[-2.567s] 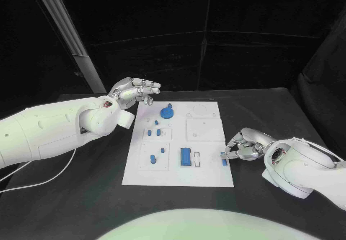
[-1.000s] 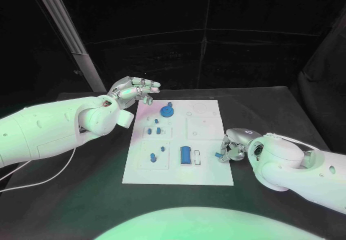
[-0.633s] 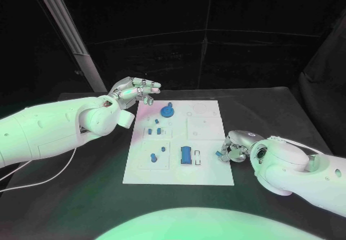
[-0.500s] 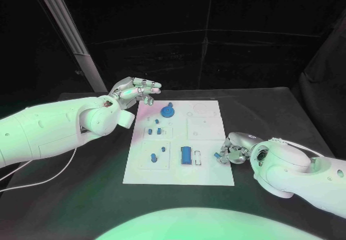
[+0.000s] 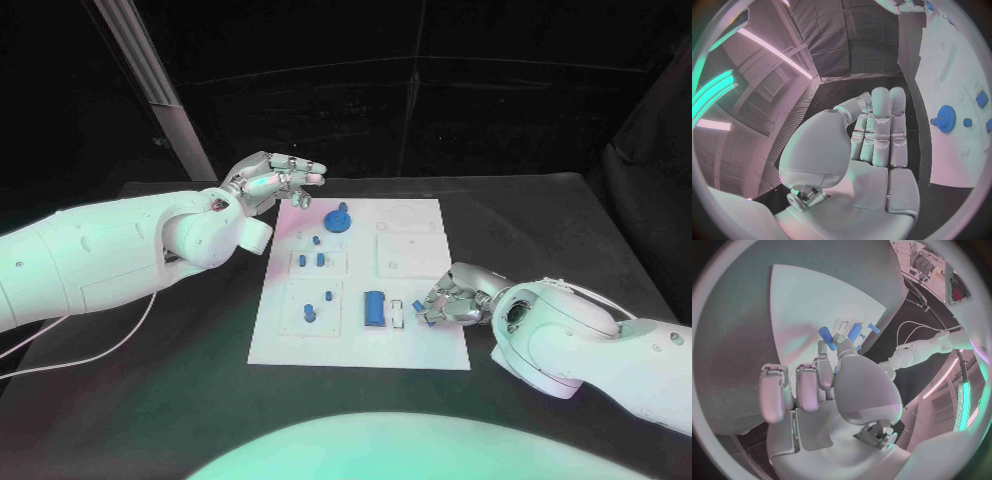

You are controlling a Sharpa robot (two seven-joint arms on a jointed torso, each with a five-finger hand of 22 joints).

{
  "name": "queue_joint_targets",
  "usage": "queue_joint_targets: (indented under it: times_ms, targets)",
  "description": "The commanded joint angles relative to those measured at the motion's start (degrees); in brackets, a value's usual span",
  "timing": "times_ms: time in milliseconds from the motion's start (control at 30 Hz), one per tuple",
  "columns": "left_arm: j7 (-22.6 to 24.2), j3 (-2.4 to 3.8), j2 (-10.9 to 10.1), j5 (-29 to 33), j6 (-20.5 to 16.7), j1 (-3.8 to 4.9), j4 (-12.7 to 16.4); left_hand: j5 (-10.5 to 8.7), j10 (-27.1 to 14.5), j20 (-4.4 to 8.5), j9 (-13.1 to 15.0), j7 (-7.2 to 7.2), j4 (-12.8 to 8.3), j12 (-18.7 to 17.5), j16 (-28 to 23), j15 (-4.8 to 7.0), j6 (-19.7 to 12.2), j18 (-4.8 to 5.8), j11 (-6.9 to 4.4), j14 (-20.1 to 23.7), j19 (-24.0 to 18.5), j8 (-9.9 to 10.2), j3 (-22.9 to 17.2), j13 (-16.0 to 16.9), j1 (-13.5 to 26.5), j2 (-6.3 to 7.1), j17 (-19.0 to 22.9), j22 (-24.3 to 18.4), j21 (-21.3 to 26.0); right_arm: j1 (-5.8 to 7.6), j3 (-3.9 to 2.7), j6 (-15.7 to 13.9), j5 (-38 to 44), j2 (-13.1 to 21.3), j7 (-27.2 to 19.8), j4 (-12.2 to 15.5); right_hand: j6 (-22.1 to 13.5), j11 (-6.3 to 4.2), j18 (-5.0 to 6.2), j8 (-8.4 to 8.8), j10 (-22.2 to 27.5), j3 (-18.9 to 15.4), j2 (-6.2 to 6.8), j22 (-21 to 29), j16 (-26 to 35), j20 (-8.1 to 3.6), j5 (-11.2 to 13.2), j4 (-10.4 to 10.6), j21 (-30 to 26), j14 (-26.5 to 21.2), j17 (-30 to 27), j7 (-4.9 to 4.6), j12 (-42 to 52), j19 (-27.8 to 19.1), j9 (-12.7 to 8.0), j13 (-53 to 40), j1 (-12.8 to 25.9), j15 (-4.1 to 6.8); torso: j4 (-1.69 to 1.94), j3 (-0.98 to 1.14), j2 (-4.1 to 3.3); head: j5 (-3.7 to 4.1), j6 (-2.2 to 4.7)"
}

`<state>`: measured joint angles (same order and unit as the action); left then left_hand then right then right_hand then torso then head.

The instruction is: Assemble the parts on the task board

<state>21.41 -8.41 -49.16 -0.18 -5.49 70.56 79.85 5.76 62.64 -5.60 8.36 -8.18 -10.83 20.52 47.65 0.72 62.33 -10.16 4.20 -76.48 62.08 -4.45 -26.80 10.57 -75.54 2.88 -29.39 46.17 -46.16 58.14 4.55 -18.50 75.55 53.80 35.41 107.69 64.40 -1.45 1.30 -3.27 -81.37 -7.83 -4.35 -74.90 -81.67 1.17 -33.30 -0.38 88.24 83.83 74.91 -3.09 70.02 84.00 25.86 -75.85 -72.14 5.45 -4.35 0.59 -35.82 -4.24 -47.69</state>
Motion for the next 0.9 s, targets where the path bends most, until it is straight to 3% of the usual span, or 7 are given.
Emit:
queue_joint_targets:
  times_ms: [33, 400, 900]
  targets:
    - [0.0, 0.04, 0.1, 0.2, 0.8, 0.08, 0.1, -0.23, -0.2, 0.14, 0.1, -0.19, -0.3, 0.3, -0.4, -0.07, 0.2, -0.33, -0.04, 0.3, -0.1, 0.2, 0.0, 0.1, 0.5, -0.21, 0.1, 0.0, 0.3, 0.07, -0.01, -3.4, -3.7, -0.5, -1.7, 0.0, 0.2, -0.02, -0.85, -0.42, -0.5, -0.1, 0.52, -13.7, 0.1, 0.02, 0.6, 0.6, 0.4, 3.3, 0.7, 0.16, 0.4, 5.1, -0.2, 2.8, 1.3, -0.21, -0.02, 0.02, 0.01, 0.01, -0.03]
    - [0.0, 0.04, 0.0, 0.2, 0.8, 0.08, 0.2, -0.23, -0.2, 0.14, 0.1, -0.19, -0.3, 0.3, -0.4, -0.07, 0.2, -0.33, -0.04, 0.3, -0.1, 0.2, 0.0, 0.1, 0.5, -0.21, 0.1, 0.0, 0.3, 0.08, -0.02, -1.3, -5.4, -3.5, 0.2, -1.9, 3.2, -0.63, -0.9, -0.92, -0.8, -0.8, 1.19, -13.9, -0.2, -0.26, 1.3, 3.2, 0.5, 3.4, 1.2, 1.01, 0.7, 5.2, -0.4, 2.5, 4.2, 0.21, 0.0, 0.0, -0.02, -0.03, -0.1]
    - [-0.1, 0.04, 0.0, 0.2, 0.8, 0.09, 0.4, -0.23, -0.2, 0.14, 0.1, -0.19, -0.3, 0.3, -0.4, -0.07, 0.2, -0.33, -0.04, 0.3, -0.1, 0.2, 0.0, 0.1, 0.5, -0.21, 0.1, 0.0, 0.3, 0.08, -0.02, 1.5, -2.6, -6.1, 3.2, -3.4, 4.2, -0.87, -0.95, -1.07, -1.0, -0.8, 1.41, -14.0, -0.3, -0.44, 1.5, 3.8, 0.7, 3.4, 1.3, 1.31, 0.8, 5.3, -0.3, 2.4, 4.4, 0.41, -0.02, 0.02, 0.05, -0.24, -0.18]
